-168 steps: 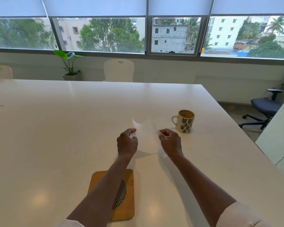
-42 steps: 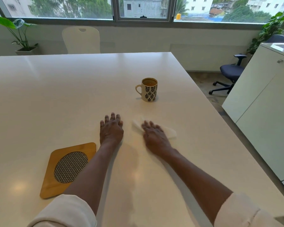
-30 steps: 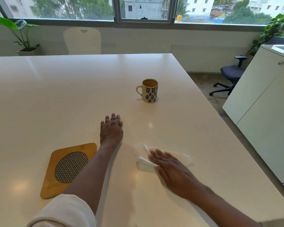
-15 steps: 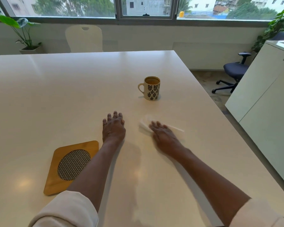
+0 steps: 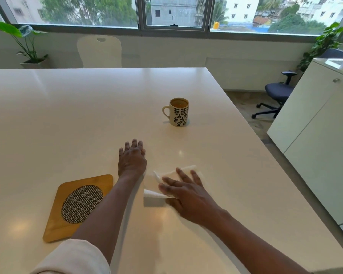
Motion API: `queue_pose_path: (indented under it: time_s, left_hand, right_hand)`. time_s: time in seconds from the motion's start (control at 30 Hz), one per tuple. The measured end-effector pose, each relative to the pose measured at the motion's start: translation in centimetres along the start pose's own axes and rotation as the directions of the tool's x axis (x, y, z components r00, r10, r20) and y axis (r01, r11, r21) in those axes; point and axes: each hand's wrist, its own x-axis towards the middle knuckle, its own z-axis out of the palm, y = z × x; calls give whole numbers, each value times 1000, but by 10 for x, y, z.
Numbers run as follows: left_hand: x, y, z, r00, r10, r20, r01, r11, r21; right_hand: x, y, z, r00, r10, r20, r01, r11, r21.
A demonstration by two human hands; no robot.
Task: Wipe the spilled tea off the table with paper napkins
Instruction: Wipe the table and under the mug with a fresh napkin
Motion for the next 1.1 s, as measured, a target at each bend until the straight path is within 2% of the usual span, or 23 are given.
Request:
queue_pose_path:
  time_s: [0.13, 0.23, 0.33, 0.43, 0.6, 0.67, 0.73, 0.8, 0.9, 1.1]
  left_hand:
    - [0, 0, 1, 1000, -2, -4, 2, 1000, -5]
    - [2, 2, 2, 1000, -23, -7, 22, 1000, -21]
    - [10, 8, 2, 1000, -15, -26, 14, 998, -53]
    - [24, 21, 0, 999, 27, -31, -31, 989, -143]
    - [53, 52, -8, 992, 60, -108, -93, 939, -331]
    - [66, 63, -12, 988, 56, -146, -107, 923, -370]
    - [79, 73, -16, 987, 32, -158, -97, 901, -424]
    - [92, 81, -18, 989, 9, -149, -79, 879, -471]
    - [111, 89, -19, 991, -10, -130, -58, 859, -508]
    - [137, 100, -10, 995, -55, -78, 0, 823, -568]
  right_hand:
    - [8, 16, -5, 998, -70, 7, 70, 996, -55]
    - [1, 32, -21, 988, -144, -49, 144, 990, -2]
    - [-5, 54, -42, 986, -165, -12, 165, 986, 18]
    - [2, 77, -62, 994, -96, 55, 88, 987, 137]
    - [26, 121, -85, 975, 165, -149, -81, 887, 455]
    - [45, 136, -88, 923, 330, -197, -163, 801, 576]
    - [66, 149, -89, 845, 496, -200, -193, 631, 751]
    - [86, 158, -92, 767, 612, -193, -147, 461, 875]
    - [112, 172, -95, 696, 703, -145, -65, 263, 963]
    - [153, 190, -90, 602, 798, -35, -66, 93, 994]
